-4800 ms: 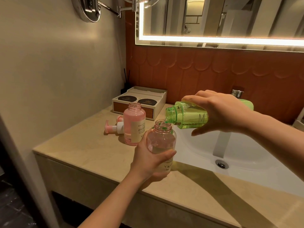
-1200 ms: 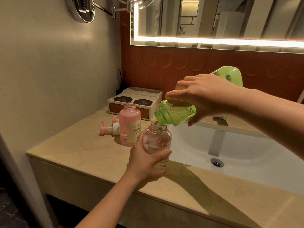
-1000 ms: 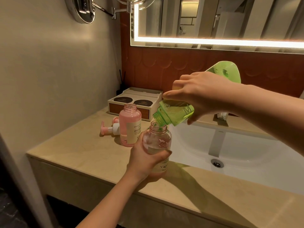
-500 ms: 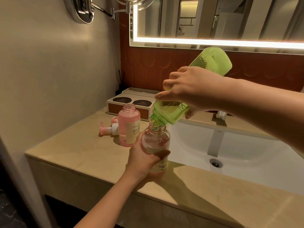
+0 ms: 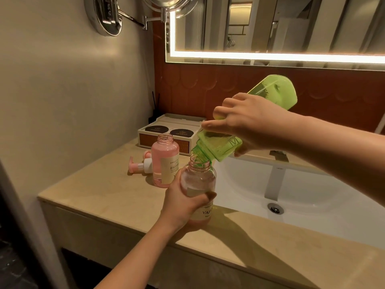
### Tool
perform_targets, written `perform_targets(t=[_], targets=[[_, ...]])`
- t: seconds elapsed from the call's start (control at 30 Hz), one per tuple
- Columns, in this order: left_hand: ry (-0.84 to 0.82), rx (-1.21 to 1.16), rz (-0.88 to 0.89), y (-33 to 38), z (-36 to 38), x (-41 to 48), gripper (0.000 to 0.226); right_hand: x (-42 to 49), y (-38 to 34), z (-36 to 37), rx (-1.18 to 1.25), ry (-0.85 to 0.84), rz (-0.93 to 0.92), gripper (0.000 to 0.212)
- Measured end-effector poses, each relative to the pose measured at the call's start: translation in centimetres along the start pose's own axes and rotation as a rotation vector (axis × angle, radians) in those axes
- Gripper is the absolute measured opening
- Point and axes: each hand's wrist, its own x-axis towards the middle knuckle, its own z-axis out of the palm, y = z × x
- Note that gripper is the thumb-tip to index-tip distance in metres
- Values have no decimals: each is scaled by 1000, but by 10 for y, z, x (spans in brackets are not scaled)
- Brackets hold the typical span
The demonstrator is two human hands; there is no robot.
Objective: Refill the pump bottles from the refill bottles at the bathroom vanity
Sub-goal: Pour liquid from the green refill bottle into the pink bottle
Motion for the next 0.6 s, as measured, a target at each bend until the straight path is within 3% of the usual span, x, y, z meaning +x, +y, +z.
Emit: perform_targets(t=[0.47,0.6], targets=[[-54,43,-19,10,-17,-6,67,-8,-18,55,545,137,235,96],[-12,60,-12,5,-35,-8,87,-3,-48,69,982,172,319,90]])
